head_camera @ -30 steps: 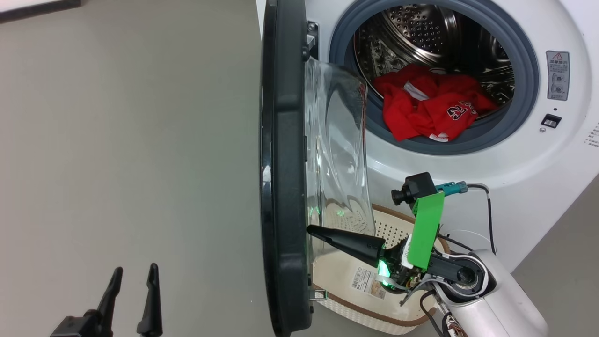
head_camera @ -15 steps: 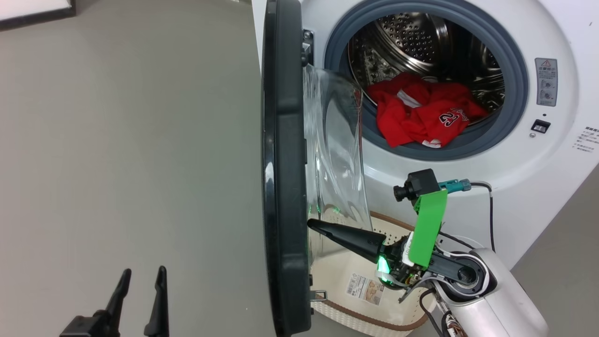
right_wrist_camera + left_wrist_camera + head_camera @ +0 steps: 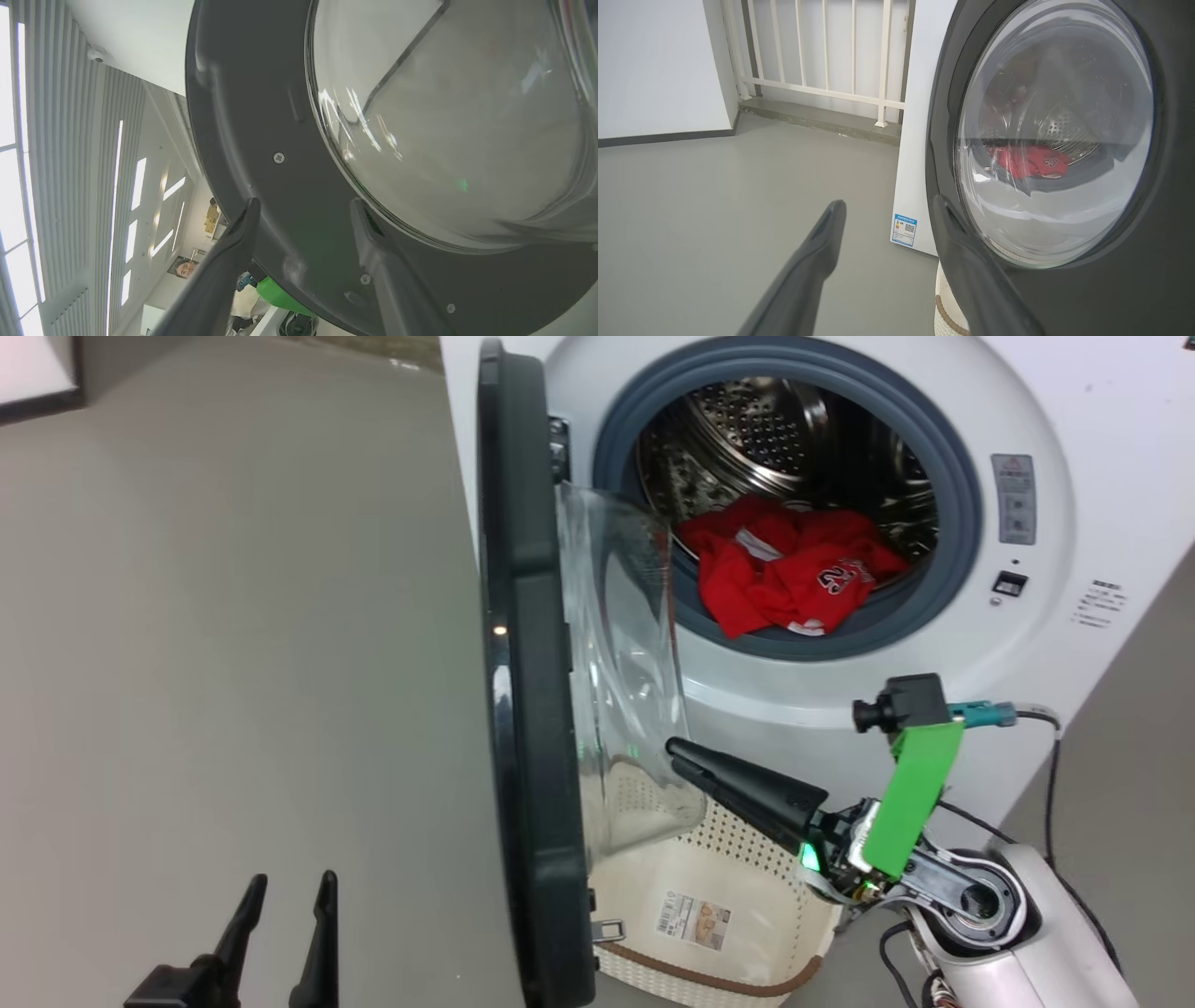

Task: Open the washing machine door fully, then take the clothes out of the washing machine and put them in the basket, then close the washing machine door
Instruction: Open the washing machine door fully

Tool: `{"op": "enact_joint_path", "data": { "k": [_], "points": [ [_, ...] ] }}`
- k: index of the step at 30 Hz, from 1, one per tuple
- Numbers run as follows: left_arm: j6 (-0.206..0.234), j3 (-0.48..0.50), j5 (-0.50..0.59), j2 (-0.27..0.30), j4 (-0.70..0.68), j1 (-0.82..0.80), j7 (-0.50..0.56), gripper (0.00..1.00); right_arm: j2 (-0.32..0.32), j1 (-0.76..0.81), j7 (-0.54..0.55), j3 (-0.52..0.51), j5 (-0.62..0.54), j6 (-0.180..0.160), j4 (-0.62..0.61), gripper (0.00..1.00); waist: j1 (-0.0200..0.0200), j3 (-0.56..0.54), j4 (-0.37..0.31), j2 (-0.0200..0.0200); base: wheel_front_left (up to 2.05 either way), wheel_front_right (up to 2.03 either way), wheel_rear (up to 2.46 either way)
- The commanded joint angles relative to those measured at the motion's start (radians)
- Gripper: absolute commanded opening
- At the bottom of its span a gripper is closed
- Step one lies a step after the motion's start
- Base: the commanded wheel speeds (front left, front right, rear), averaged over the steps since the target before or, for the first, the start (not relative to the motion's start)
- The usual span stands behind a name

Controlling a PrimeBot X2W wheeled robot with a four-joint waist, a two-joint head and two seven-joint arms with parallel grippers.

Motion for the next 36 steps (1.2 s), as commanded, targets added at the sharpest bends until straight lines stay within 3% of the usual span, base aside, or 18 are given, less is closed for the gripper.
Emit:
{"op": "enact_joint_path", "data": {
  "k": [1, 5, 13, 18, 27, 31, 36],
  "points": [
    [-0.002, 0.04, -0.007, 0.014, -0.033, -0.02, -0.012, 1.0, -0.005, 0.006, -0.021, 0.003, -0.023, 0.002, -0.046, 1.0, 0.0, 0.004, -0.031, 0.0, 0.0, 0.0, 0.0],
    [0.003, 0.051, -0.005, 0.01, -0.046, -0.017, -0.012, 1.0, -0.03, 0.02, -0.093, 0.002, -0.1, 0.002, -0.09, 1.0, 0.0, 0.008, -0.061, 0.0, 0.0, 0.0, 0.0],
    [0.011, 0.06, 0.005, -0.001, -0.063, -0.016, -0.012, 1.0, -0.135, 0.044, -0.399, 0.054, -0.36, 0.002, -0.158, 1.0, 0.0, 0.013, -0.086, 0.0, 0.0, 0.0, 0.0],
    [0.011, 0.062, 0.015, -0.003, -0.066, -0.015, -0.012, 1.0, -0.211, 0.077, -0.59, 0.118, -0.471, 0.002, -0.159, 1.0, 0.0, 0.011, -0.085, 0.0, 0.0, 0.0, 0.0],
    [0.013, 0.063, 0.024, -0.004, -0.074, -0.004, -0.012, 1.0, -0.285, 0.12, -0.884, 0.174, -0.637, 0.002, -0.102, 1.0, 0.0, 0.007, -0.091, 0.0, 0.0, 0.0, 0.0],
    [0.02, 0.063, 0.028, -0.007, -0.079, 0.001, -0.012, 1.0, -0.288, 0.139, -0.977, 0.184, -0.736, 0.002, -0.036, 1.0, 0.0, 0.005, -0.094, 0.0, 0.0, 0.0, 0.0],
    [0.027, 0.062, 0.037, -0.006, -0.081, 0.004, -0.012, 1.0, -0.267, 0.154, -1.003, 0.177, -0.848, 0.002, 0.04, 1.0, 0.0, 0.006, -0.096, 0.0, 0.0, 0.0, 0.0]
  ]
}}
